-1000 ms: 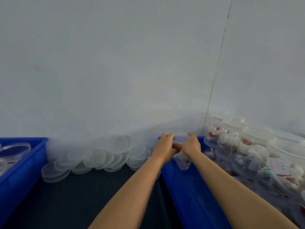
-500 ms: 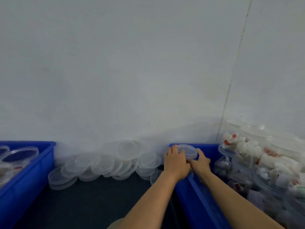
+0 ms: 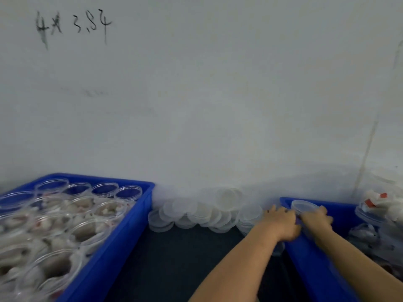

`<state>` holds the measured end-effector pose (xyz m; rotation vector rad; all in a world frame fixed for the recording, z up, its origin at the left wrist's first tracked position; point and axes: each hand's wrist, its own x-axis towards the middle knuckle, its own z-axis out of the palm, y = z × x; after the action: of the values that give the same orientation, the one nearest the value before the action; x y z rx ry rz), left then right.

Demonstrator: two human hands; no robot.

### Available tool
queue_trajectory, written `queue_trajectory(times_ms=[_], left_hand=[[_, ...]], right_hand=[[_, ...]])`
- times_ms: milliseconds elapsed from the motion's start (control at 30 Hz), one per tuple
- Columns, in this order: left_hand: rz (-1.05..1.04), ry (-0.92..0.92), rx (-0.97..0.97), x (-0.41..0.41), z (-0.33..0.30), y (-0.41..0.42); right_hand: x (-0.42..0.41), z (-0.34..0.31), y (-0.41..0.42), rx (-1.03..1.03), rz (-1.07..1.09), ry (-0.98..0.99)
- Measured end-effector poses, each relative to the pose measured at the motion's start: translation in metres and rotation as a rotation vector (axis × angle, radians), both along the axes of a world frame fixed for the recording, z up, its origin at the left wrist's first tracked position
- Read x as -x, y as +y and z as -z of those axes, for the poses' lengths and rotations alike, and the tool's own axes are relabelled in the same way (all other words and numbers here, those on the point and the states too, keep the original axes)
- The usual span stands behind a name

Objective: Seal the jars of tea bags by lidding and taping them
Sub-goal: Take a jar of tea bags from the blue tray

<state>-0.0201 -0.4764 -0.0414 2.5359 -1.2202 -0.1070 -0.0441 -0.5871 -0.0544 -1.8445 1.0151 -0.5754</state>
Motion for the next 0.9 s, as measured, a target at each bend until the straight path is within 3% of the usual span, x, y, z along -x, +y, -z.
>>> queue_trajectory(times_ms=[133,300,600,733,900], left_hand=[[-0.124,0.017,0.052,0.018,-0.012,0.069],[-0.352,0.075,0.162,0.058,-0.008,0.161],[-0.740,-0.160,-0.008,0.118,-0.009,0.316],[-0.796,-0.221,-0.001,0.125,-0.010,0.378],[-0.747,-0.093,0.037,0.131,-0.010,0.426]], right_hand=[[0.005,-0.012,0.064,0.252,-0.127,0.010],[0.015,-0.010,0.167,0.178,-0.409,-0.118],[0.067,-0.012,0.329,-0.076,-0.941,-0.218],[0.084,-0.012,0.371,-0.020,-1.138,-0.280],[0.095,-0.009,0.403,0.039,-1.231,-0.286]])
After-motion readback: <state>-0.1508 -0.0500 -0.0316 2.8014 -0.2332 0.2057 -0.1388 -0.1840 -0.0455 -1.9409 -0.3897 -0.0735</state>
